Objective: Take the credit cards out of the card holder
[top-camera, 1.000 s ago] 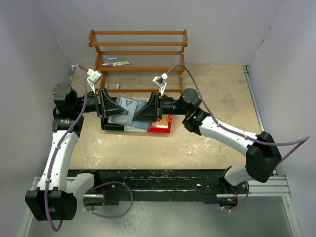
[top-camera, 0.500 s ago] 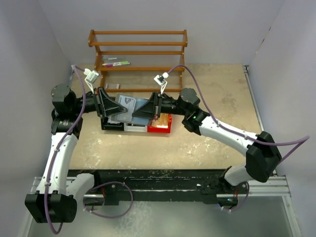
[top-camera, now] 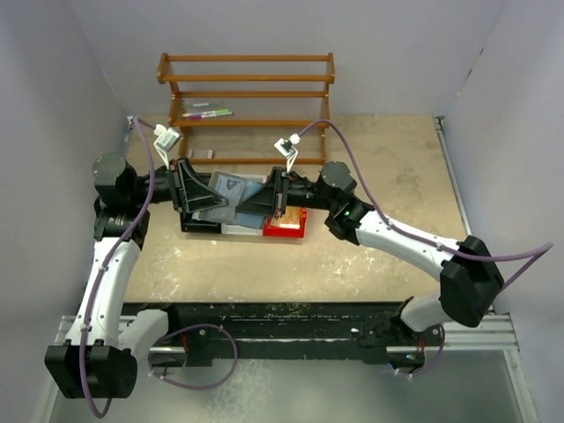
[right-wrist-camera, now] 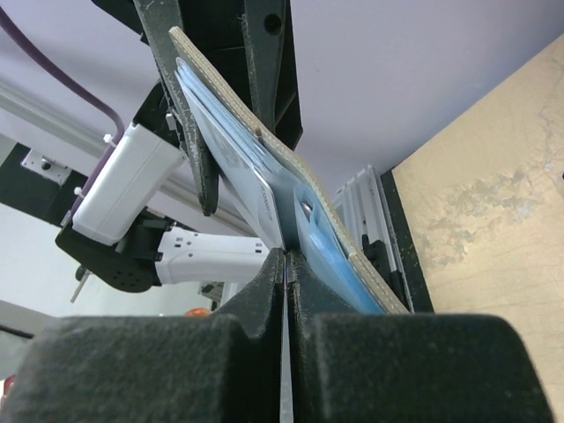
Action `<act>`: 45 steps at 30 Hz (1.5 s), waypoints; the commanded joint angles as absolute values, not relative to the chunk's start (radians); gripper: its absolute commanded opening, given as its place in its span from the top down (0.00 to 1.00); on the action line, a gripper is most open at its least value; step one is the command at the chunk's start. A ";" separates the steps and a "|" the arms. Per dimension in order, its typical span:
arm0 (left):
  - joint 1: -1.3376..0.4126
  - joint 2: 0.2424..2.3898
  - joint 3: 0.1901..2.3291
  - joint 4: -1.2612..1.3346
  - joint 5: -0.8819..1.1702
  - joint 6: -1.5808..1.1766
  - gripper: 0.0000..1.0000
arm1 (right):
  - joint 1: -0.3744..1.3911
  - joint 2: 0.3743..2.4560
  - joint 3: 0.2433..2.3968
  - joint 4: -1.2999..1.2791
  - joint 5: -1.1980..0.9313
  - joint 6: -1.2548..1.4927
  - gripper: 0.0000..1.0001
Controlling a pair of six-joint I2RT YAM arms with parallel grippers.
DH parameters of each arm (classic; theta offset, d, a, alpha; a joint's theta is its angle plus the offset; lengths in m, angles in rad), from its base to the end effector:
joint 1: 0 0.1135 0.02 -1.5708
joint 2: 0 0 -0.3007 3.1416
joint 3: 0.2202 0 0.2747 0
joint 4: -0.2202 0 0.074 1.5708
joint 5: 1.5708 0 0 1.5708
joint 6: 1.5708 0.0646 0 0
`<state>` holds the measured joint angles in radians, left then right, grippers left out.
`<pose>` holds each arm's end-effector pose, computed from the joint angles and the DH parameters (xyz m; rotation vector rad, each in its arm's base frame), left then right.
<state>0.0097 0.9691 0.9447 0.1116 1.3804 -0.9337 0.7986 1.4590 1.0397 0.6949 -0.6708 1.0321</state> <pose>0.2057 -0.0614 0.4223 0.4775 1.7829 -1.6805 0.2333 0.2971 0.3919 -0.5155 1.5817 1.9046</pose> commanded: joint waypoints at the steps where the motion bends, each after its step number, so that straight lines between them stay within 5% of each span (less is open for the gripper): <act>1: -0.009 0.951 0.945 0.240 1.461 -1.035 0.70 | 0.795 1.416 1.026 0.753 -0.638 1.014 1.00; 12: -0.009 0.936 0.949 0.256 1.457 -1.048 0.92 | 0.775 1.368 0.971 0.733 -0.641 1.005 1.00; 15: -0.010 0.934 0.951 0.256 1.453 -1.047 0.93 | 0.775 1.372 0.982 0.716 -0.637 1.003 0.68; 19: -0.009 0.935 0.949 0.253 1.438 -1.047 0.94 | 0.775 1.396 0.998 0.713 -0.605 1.005 0.62; 27: -0.009 0.928 0.954 0.160 1.401 -0.972 0.96 | 0.777 1.456 1.085 0.748 -0.578 1.034 0.69; 34: -0.009 0.928 0.960 0.133 1.408 -0.948 0.91 | 0.776 1.466 1.073 0.785 -0.607 1.058 1.00; 39: -0.009 0.941 0.979 0.106 1.427 -0.930 0.71 | 0.767 1.436 0.999 0.901 -0.667 1.109 1.00; 45: -0.009 0.944 0.982 0.136 1.435 -0.964 0.68 | 0.754 1.413 0.915 0.958 -0.681 1.132 1.00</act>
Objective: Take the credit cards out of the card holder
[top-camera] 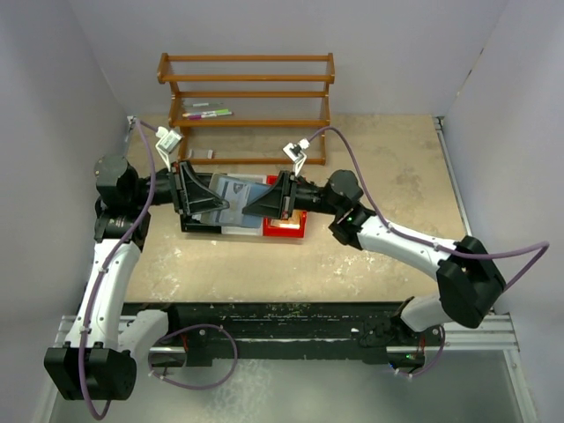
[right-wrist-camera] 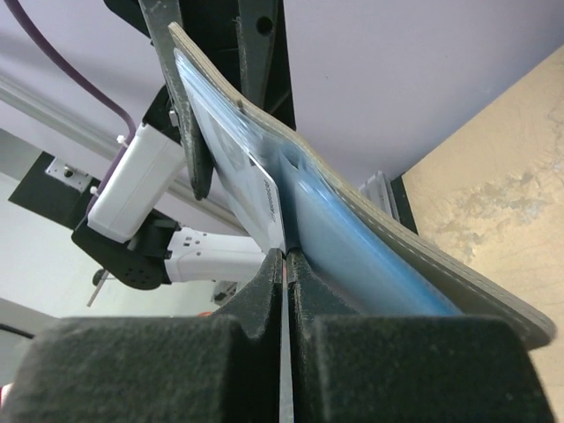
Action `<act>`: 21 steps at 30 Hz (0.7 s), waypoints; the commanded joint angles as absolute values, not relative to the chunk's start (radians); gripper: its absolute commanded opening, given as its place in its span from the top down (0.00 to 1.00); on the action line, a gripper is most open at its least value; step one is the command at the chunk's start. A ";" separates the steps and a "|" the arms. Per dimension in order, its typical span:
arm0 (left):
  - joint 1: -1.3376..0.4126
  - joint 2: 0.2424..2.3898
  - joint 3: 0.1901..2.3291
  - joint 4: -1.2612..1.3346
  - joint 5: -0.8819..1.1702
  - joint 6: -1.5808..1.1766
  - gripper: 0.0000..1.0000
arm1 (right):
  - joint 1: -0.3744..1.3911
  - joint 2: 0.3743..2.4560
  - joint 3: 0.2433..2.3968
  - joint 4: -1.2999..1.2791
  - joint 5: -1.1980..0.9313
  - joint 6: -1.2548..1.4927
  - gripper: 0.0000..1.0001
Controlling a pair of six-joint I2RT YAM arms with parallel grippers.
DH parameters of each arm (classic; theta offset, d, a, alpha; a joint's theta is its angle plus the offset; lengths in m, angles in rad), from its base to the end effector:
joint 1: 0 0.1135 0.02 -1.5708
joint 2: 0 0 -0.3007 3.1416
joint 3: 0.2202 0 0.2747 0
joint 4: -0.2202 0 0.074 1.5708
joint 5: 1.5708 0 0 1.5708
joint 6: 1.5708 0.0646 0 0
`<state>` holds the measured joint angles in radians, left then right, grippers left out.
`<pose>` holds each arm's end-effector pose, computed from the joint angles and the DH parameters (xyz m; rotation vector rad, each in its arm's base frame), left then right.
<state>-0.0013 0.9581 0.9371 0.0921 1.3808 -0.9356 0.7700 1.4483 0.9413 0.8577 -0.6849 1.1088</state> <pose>0.2022 -0.0637 0.4200 0.4747 1.7958 -1.6979 0.2323 0.2822 0.3769 -0.4785 1.5348 1.9553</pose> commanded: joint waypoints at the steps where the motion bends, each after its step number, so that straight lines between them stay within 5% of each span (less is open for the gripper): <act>1: -0.009 0.943 0.982 0.143 1.437 -0.968 0.69 | 0.752 1.410 0.907 0.963 -0.681 1.135 1.00; 10: -0.009 0.948 0.979 0.146 1.422 -0.966 0.88 | 0.749 1.391 0.860 0.996 -0.687 1.147 1.00; 21: -0.009 0.958 0.982 0.146 1.413 -0.966 0.99 | 0.749 1.370 0.833 1.010 -0.674 1.149 1.00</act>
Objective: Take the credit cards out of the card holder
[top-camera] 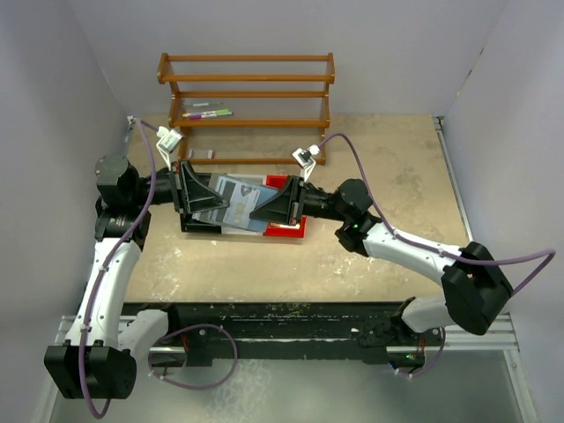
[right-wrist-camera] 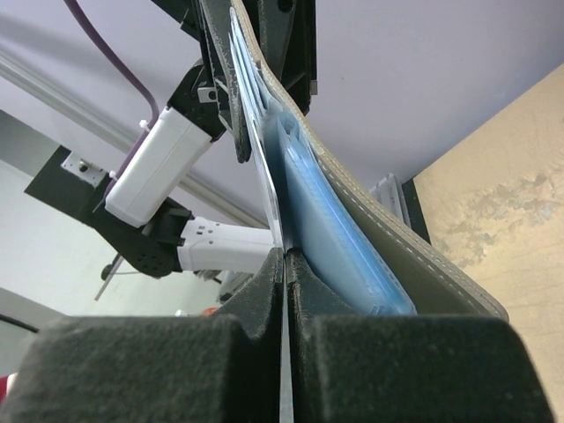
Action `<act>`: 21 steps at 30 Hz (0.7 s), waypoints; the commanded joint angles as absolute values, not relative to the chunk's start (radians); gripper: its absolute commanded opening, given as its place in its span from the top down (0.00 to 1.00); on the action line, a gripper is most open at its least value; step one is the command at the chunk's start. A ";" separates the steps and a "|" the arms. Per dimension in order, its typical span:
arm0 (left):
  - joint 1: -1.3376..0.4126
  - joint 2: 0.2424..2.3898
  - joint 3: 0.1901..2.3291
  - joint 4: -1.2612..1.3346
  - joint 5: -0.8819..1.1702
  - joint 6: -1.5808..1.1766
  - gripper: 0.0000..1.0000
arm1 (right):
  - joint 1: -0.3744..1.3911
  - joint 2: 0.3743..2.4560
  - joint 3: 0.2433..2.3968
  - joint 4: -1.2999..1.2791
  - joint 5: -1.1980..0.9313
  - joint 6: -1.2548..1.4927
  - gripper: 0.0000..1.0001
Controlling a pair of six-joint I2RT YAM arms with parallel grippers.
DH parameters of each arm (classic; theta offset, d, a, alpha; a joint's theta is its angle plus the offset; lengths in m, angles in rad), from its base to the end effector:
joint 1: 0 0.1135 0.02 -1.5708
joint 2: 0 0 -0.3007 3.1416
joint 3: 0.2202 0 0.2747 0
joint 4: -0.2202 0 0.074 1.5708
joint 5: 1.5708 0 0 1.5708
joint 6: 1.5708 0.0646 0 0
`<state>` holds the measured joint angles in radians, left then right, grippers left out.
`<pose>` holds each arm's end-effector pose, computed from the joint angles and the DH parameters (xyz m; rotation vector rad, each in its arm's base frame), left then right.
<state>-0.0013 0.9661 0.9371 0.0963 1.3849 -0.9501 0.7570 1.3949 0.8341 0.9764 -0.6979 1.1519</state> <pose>0.2044 -0.0638 0.4189 0.4639 1.8065 -1.7122 0.2181 0.2632 0.3677 -0.4777 1.4827 1.9890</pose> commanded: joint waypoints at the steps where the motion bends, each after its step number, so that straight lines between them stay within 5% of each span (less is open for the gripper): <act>1: -0.009 0.957 0.981 0.145 1.411 -0.967 0.99 | 0.749 1.374 0.841 1.015 -0.675 1.150 0.96; 5: -0.009 0.958 0.981 0.136 1.406 -0.956 1.00 | 0.749 1.400 0.877 1.068 -0.679 1.180 0.72; 8: -0.009 0.958 0.986 0.095 1.401 -0.923 1.00 | 0.749 1.416 0.897 1.090 -0.686 1.206 0.70; 12: -0.009 0.961 0.998 0.032 1.395 -0.870 1.00 | 0.749 1.438 0.902 1.142 -0.707 1.250 0.76; 15: -0.009 0.975 1.032 -0.085 1.382 -0.768 1.00 | 0.746 1.437 0.894 1.153 -0.709 1.258 0.98; 21: -0.006 1.044 1.201 -0.430 1.297 -0.410 1.00 | 0.680 1.377 0.802 1.120 -0.743 1.252 1.00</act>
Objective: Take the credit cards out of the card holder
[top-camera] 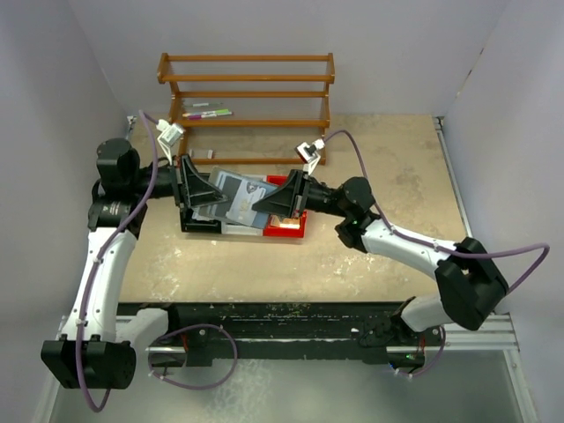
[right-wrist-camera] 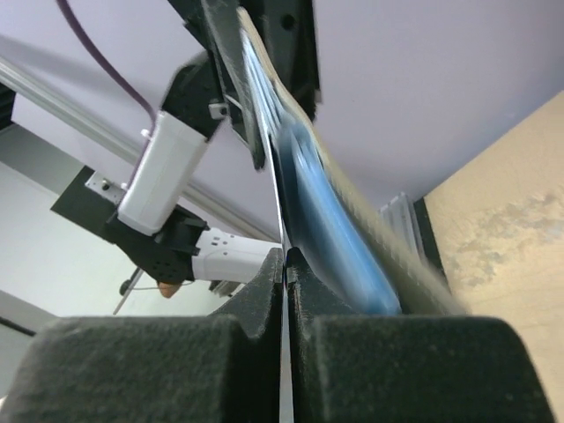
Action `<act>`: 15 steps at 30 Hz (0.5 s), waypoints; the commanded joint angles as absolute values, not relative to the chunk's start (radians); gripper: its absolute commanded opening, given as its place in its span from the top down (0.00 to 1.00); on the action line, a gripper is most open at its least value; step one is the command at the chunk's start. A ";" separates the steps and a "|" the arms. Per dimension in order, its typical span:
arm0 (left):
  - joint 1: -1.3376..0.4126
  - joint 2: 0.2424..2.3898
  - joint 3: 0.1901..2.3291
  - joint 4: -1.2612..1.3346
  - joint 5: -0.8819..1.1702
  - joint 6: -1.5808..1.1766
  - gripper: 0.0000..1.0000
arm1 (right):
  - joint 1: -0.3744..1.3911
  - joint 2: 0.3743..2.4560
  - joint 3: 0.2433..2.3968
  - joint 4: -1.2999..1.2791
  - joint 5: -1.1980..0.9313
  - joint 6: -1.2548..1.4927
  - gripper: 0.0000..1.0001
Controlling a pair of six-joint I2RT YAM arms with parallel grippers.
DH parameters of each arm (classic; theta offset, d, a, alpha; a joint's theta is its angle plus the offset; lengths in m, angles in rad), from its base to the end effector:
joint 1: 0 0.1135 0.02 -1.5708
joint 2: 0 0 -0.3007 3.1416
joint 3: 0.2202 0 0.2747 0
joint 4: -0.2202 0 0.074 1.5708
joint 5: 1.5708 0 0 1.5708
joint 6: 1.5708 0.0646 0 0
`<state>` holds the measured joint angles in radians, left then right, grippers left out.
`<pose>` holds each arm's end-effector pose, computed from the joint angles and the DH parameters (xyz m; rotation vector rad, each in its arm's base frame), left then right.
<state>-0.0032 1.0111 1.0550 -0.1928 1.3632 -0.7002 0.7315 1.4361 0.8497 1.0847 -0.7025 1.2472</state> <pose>0.2117 -0.0639 0.4271 0.4896 1.8305 -1.6439 0.2284 0.2611 0.3720 -0.4352 1.4341 2.0504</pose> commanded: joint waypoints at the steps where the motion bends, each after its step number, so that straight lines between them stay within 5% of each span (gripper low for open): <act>1: -0.006 1.057 1.234 -0.485 1.275 -0.357 1.00 | 0.660 1.359 0.779 1.114 -0.750 1.252 1.00; 10: -0.006 1.102 1.369 -0.606 1.092 -0.192 1.00 | 0.562 1.237 0.736 0.653 -0.730 0.985 1.00; 15: -0.006 1.122 1.449 -0.623 0.724 -0.146 1.00 | 0.571 1.334 0.787 0.577 -0.652 0.899 1.00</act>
